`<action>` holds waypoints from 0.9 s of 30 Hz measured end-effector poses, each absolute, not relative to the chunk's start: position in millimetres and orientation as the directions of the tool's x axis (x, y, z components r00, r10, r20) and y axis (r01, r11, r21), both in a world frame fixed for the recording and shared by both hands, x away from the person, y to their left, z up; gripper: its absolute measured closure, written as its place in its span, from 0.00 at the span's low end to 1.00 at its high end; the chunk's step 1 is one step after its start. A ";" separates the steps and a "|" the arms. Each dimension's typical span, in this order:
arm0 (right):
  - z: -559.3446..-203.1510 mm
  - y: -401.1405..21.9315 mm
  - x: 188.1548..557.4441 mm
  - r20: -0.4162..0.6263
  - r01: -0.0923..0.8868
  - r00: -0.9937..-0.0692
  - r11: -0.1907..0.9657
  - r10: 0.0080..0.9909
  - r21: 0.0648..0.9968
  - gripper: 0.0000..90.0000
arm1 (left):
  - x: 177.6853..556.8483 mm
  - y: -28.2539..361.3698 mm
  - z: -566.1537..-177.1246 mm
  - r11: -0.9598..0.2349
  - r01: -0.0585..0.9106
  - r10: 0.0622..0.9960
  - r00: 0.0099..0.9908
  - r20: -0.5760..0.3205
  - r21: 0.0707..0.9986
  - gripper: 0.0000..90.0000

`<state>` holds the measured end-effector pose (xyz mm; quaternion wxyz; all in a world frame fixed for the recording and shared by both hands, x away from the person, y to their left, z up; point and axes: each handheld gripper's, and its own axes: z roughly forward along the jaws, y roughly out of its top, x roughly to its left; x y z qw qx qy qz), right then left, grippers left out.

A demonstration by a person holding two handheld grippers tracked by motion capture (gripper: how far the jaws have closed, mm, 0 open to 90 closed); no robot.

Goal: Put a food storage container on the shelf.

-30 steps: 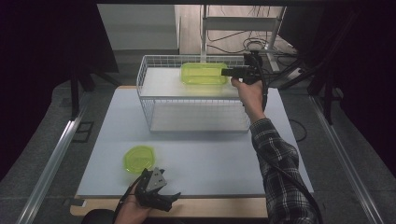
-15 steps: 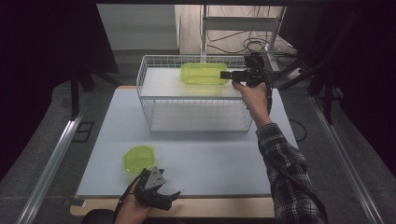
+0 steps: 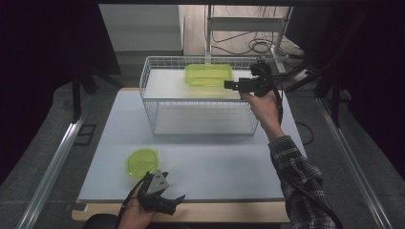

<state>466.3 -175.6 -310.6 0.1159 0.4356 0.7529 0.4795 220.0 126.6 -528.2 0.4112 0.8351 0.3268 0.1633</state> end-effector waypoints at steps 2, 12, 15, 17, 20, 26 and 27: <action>-310.3 -175.8 461.7 0.232 0.535 -0.606 0.175 0.761 0.826 0.28 | 220.1 127.0 -528.2 -0.446 0.410 0.679 0.734 0.002 0.795 0.05; -316.7 -181.9 436.9 0.184 0.499 -0.651 0.233 0.736 0.835 0.20 | 220.5 126.5 -529.1 -0.440 0.409 0.674 0.739 -0.007 0.799 0.05; -320.1 -184.5 426.6 0.167 0.483 -0.664 0.247 0.729 0.840 0.17 | 220.7 126.2 -529.3 -0.439 0.413 0.673 0.740 -0.013 0.798 0.05; -323.0 -186.1 419.6 0.155 0.472 -0.673 0.258 0.723 0.843 0.16 | 220.8 126.0 -529.3 -0.443 0.415 0.674 0.739 -0.011 0.794 0.05; -329.1 -187.8 409.2 0.133 0.456 -0.688 0.282 0.714 0.844 0.13 | 221.3 126.2 -529.6 -0.454 0.416 0.676 0.737 0.000 0.788 0.05; -345.1 -192.8 390.6 0.111 0.441 -0.711 0.317 0.695 0.840 0.09 | 221.2 126.6 -529.2 -0.460 0.418 0.678 0.735 0.005 0.783 0.05; -348.1 -194.0 387.9 0.114 0.442 -0.713 0.317 0.692 0.839 0.09 | 221.1 126.6 -529.0 -0.460 0.419 0.678 0.735 0.005 0.783 0.05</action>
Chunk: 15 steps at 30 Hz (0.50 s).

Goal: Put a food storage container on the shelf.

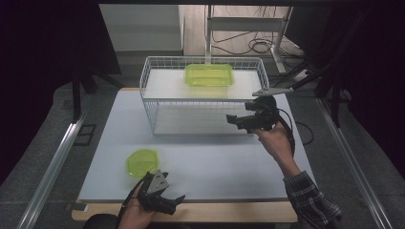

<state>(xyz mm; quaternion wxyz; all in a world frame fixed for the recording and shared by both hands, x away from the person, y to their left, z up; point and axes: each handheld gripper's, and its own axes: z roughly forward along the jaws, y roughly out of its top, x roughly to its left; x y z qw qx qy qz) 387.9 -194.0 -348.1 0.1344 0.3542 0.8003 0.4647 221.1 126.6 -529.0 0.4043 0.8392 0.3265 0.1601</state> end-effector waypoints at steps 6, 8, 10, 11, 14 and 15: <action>-368.1 -203.0 371.7 0.119 0.448 -0.726 0.335 0.677 0.829 0.05 | 221.0 125.1 -529.3 -0.450 0.428 0.681 0.733 -0.009 0.784 0.05; -374.8 -206.8 366.6 0.120 0.450 -0.726 0.337 0.677 0.827 0.05 | 221.0 125.0 -529.3 -0.452 0.429 0.680 0.733 -0.009 0.782 0.05; -380.6 -210.2 361.0 0.122 0.453 -0.724 0.336 0.679 0.826 0.05 | 220.9 124.8 -529.4 -0.453 0.429 0.680 0.733 -0.008 0.781 0.05; -383.4 -211.3 358.1 0.124 0.453 -0.726 0.335 0.676 0.826 0.05 | 220.9 124.7 -529.3 -0.454 0.429 0.680 0.733 -0.007 0.781 0.05; -393.2 -213.8 349.5 0.120 0.452 -0.730 0.344 0.673 0.823 0.05 | 220.9 124.7 -529.5 -0.461 0.428 0.679 0.734 -0.001 0.778 0.05; -396.5 -214.4 346.6 0.118 0.451 -0.732 0.347 0.671 0.822 0.05 | 220.9 124.5 -529.6 -0.462 0.427 0.679 0.734 0.001 0.777 0.05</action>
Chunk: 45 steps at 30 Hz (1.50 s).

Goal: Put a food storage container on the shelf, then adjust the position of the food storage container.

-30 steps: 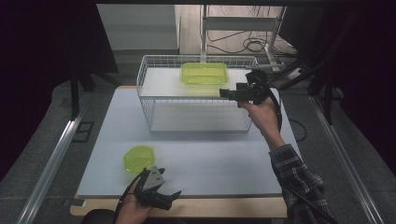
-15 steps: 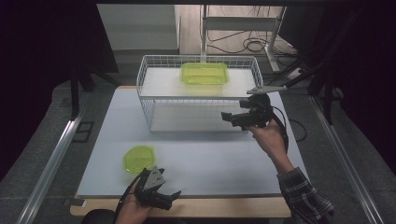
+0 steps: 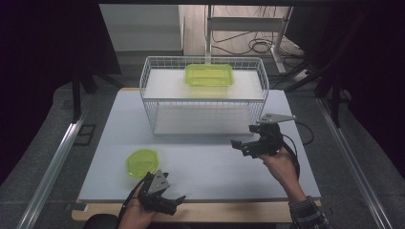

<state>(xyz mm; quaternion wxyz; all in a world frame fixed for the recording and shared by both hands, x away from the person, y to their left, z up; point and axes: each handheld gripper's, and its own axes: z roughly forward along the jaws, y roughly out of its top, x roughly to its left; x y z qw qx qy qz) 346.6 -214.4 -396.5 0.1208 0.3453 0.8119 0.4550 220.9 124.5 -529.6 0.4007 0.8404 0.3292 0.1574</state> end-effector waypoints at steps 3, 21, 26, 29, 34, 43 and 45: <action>-406.6 -215.2 339.2 0.112 0.452 -0.733 0.358 0.671 0.817 0.05 | 220.6 123.9 -529.6 -0.471 0.423 0.680 0.733 0.014 0.774 0.05; -456.2 -214.9 302.3 0.071 0.425 -0.746 0.391 0.663 0.816 0.04 | 219.5 122.5 -529.6 -0.490 0.412 0.684 0.728 0.045 0.769 0.05; -471.1 -217.3 295.1 0.069 0.443 -0.741 0.409 0.668 0.798 0.04 | 219.3 122.2 -529.9 -0.494 0.410 0.685 0.727 0.052 0.767 0.05; -479.8 -219.9 291.9 0.065 0.457 -0.733 0.418 0.677 0.785 0.04 | 219.4 122.3 -530.0 -0.497 0.407 0.684 0.727 0.057 0.766 0.05; -494.1 -219.9 286.6 0.065 0.483 -0.724 0.437 0.687 0.759 0.04 | 218.9 121.1 -530.7 -0.510 0.397 0.679 0.730 0.074 0.763 0.05; -502.6 -217.2 287.5 0.066 0.497 -0.729 0.461 0.681 0.735 0.04 | 218.7 119.6 -525.4 -0.485 0.400 0.690 0.721 0.060 0.778 0.05; -502.8 -217.9 288.1 0.067 0.497 -0.728 0.458 0.683 0.737 0.04 | 219.2 119.0 -522.8 -0.483 0.396 0.690 0.721 0.061 0.781 0.05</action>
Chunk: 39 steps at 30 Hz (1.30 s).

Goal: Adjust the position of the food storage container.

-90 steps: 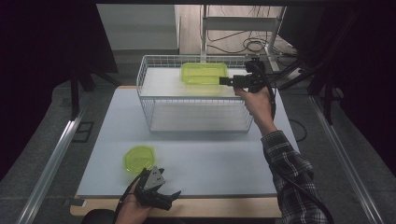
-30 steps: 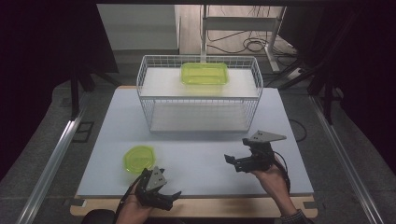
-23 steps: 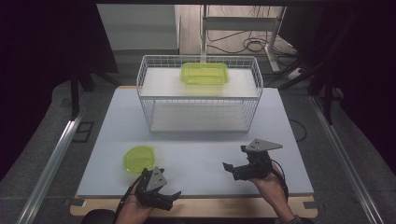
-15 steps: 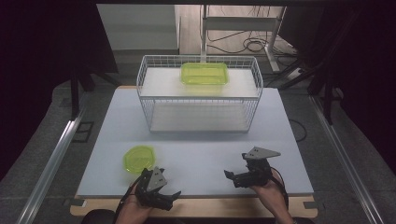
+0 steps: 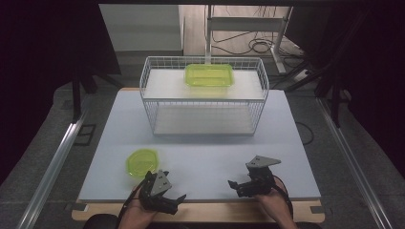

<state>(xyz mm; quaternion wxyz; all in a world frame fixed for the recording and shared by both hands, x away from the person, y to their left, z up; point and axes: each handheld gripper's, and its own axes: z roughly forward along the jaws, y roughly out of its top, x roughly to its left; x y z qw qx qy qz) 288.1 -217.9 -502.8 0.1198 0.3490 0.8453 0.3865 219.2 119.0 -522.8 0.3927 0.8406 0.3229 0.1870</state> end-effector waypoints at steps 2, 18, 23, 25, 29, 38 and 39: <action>-502.8 -218.8 288.7 0.072 0.501 -0.726 0.455 0.684 0.736 0.04 | 220.5 120.3 -517.2 -0.464 0.391 0.687 0.726 0.044 0.795 0.04; -502.3 -219.7 288.8 0.056 0.486 -0.729 0.458 0.683 0.744 0.05 | 242.9 171.4 -475.1 -0.333 0.450 0.799 0.602 -0.006 0.828 0.84; -503.6 -218.6 288.7 0.054 0.485 -0.731 0.463 0.680 0.742 0.05 | 250.6 197.4 -472.3 -0.287 0.469 0.831 0.555 -0.026 0.835 1.00; -504.3 -218.0 288.7 0.052 0.485 -0.732 0.466 0.679 0.740 0.05 | 252.8 209.1 -472.4 -0.263 0.476 0.844 0.535 -0.039 0.839 1.00; -505.1 -216.1 287.9 0.050 0.485 -0.735 0.473 0.676 0.735 0.05 | 255.3 232.1 -474.4 -0.224 0.494 0.872 0.487 -0.053 0.840 1.00; -506.4 -214.9 287.6 0.047 0.486 -0.740 0.485 0.671 0.727 0.05 | 256.7 272.0 -488.0 -0.163 0.544 0.933 0.356 -0.051 0.823 1.00; -506.4 -214.9 287.5 0.046 0.486 -0.741 0.487 0.670 0.726 0.05 | 257.2 273.2 -490.0 -0.159 0.549 0.935 0.351 -0.054 0.821 1.00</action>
